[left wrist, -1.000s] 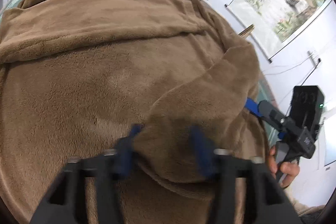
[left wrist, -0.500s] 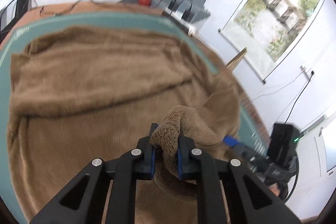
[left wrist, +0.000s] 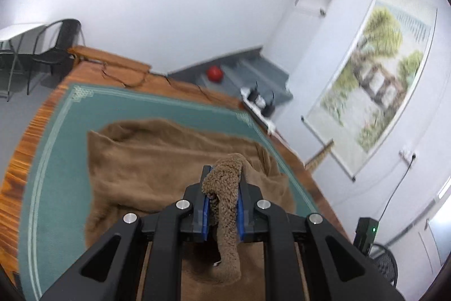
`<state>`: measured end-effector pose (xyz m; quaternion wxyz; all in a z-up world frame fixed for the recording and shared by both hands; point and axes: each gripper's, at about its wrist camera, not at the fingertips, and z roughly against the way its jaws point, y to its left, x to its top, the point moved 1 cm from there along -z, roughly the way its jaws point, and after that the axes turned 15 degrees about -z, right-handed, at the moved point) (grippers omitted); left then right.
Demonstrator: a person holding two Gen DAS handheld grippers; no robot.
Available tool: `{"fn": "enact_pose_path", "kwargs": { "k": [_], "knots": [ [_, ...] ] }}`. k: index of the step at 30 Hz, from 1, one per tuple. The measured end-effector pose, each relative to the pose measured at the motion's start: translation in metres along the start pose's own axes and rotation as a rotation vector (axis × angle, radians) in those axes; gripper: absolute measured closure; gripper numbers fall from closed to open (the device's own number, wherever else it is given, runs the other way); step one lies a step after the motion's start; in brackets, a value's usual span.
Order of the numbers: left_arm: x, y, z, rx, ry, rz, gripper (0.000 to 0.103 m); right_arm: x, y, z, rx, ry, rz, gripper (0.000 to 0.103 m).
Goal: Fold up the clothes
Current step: 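Grasp a blanket edge with the left gripper and lift it up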
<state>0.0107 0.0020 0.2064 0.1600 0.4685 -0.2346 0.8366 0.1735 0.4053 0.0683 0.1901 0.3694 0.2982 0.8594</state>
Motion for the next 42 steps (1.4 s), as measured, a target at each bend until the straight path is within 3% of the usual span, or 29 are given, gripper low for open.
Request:
{"fn": "enact_pose_path", "kwargs": {
  "k": [4, 8, 11, 16, 20, 26, 29, 32, 36, 40, 42],
  "knots": [
    [0.005, 0.015, 0.023, -0.002, -0.076, 0.035, 0.087, 0.015, 0.006, 0.008, -0.115, -0.06, 0.095, 0.022],
    [0.006, 0.025, 0.037, -0.005, -0.111, 0.06, 0.087, 0.024, 0.01, 0.003, -0.156, -0.07, 0.108, 0.022],
    [0.007, 0.027, 0.033, -0.013, -0.103, 0.062, 0.087, 0.02, 0.018, -0.012, -0.197, -0.054, 0.163, 0.022],
    [0.001, 0.025, 0.024, -0.03, -0.074, 0.066, 0.087, 0.004, 0.047, -0.05, -0.33, -0.006, 0.392, 0.022],
    [-0.004, 0.027, 0.023, -0.03, -0.064, 0.071, 0.087, 0.008, 0.055, -0.081, -0.384, 0.045, 0.486, 0.022],
    [-0.012, 0.03, 0.021, -0.031, -0.05, 0.078, 0.087, 0.077, 0.054, -0.09, -0.281, 0.053, 0.28, 0.022],
    [-0.013, 0.032, 0.02, -0.026, -0.044, 0.079, 0.087, 0.108, 0.066, -0.109, -0.264, 0.051, 0.251, 0.022],
    [-0.012, 0.035, 0.019, -0.015, -0.041, 0.075, 0.087, 0.117, 0.09, -0.136, -0.246, 0.056, 0.372, 0.022],
    [-0.01, 0.039, 0.017, 0.0, -0.036, 0.071, 0.087, 0.112, 0.119, -0.186, -0.198, 0.14, 0.636, 0.022],
    [-0.009, 0.046, 0.014, 0.016, -0.026, 0.068, 0.087, 0.114, 0.105, -0.224, -0.305, 0.177, 0.725, 0.022],
    [-0.009, 0.05, 0.008, 0.025, -0.01, 0.067, 0.087, 0.118, 0.091, -0.238, -0.296, 0.226, 0.72, 0.022]
  ]
}}
